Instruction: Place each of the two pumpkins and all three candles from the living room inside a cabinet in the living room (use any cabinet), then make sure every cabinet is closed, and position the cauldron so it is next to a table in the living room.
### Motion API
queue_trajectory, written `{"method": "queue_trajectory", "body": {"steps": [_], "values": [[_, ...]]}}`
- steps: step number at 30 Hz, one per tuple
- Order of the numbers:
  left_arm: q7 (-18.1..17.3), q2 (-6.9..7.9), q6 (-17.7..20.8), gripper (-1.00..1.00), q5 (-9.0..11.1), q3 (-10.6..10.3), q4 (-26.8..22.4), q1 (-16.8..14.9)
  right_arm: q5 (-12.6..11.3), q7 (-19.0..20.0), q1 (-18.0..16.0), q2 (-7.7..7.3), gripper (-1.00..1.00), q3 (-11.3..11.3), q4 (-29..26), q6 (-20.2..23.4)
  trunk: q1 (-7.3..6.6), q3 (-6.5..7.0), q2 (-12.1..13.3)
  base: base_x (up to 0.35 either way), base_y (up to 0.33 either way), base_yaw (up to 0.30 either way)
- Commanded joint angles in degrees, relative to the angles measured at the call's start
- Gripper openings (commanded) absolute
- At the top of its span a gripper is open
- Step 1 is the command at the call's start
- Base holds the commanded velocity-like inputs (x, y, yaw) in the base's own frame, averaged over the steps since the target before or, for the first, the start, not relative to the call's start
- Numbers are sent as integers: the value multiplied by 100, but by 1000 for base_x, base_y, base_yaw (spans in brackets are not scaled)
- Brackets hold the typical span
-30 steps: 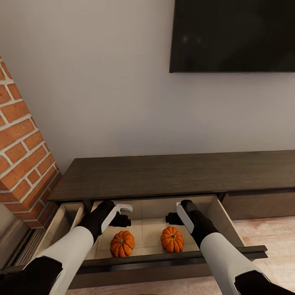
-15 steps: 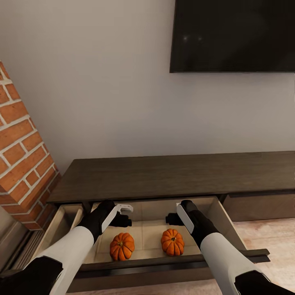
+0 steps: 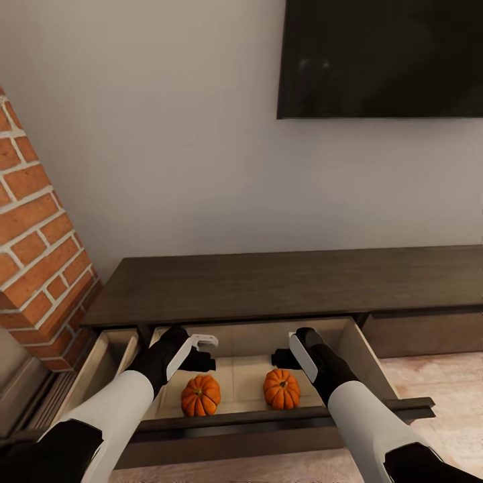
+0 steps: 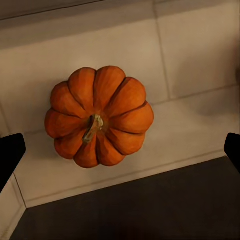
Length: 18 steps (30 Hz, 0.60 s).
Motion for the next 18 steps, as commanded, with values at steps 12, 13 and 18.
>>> {"method": "queue_trajectory", "body": {"steps": [12, 13, 18], "values": [[7, 4, 20, 100, 25, -28, -6, -1, -60, -56, -3, 2, 100, 22, -6, 13, -2, -5, -2, -81, 0, 0], [8, 4, 20, 100, 25, -28, -6, -1, -60, -56, -3, 3, 100, 22, -6, 13, -2, -5, -2, -39, 0, 0], [6, 4, 22, 100, 23, -28, -6, -4, -60, -56, -3, 5, 100, 22, -6, 13, -2, -5, -2, -64, 0, 0]]}}
